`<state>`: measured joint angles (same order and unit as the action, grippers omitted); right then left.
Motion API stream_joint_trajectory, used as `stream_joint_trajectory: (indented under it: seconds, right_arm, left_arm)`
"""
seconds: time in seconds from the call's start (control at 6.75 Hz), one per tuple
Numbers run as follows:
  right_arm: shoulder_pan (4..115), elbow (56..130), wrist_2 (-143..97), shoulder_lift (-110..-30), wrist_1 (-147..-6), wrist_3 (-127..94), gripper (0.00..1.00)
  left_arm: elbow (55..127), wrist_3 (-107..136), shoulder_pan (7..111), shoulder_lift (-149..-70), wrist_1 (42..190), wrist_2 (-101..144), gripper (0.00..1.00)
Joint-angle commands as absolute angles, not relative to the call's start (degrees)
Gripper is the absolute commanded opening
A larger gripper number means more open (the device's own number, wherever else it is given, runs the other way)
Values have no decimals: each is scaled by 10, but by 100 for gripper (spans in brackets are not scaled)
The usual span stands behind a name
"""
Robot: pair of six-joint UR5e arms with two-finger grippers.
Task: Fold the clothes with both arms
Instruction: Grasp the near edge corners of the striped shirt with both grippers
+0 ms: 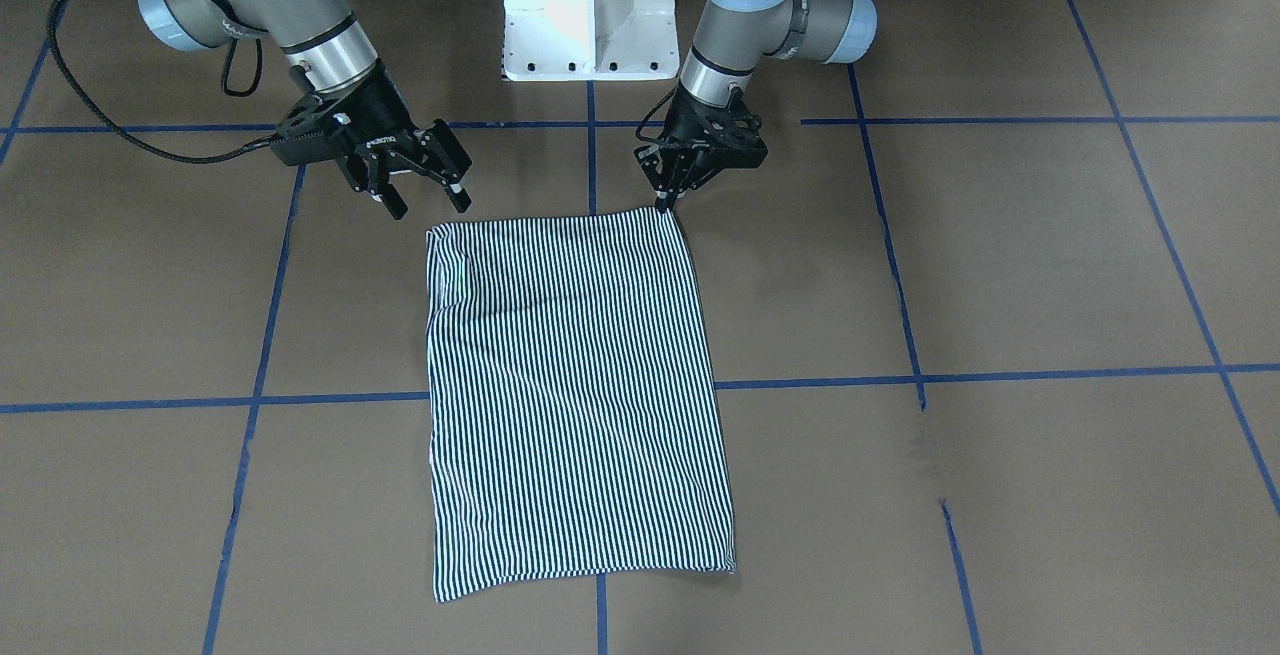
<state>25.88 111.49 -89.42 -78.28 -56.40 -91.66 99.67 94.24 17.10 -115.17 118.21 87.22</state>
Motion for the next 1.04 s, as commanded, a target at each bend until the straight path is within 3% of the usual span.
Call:
stream_joint_trajectory:
  seconds: [0.0,0.3,0.44,0.89]
  right_arm:
    - [229,1114,-833,-737,-649,-980,100]
    - [215,1110,-827,-652,-814,-1068,98]
    - [214,1094,-828,-654,-814,-1106,87]
    - [212,1003,-827,-628,-814,-1117,82]
  left_arm:
    - [1002,941,171,-1152,1182,873,0]
    - [1005,942,171,-1154,1182,873,0]
    - [1005,942,171,-1154,1183,873,0]
    - [1005,942,171,-1155,1184,874,0]
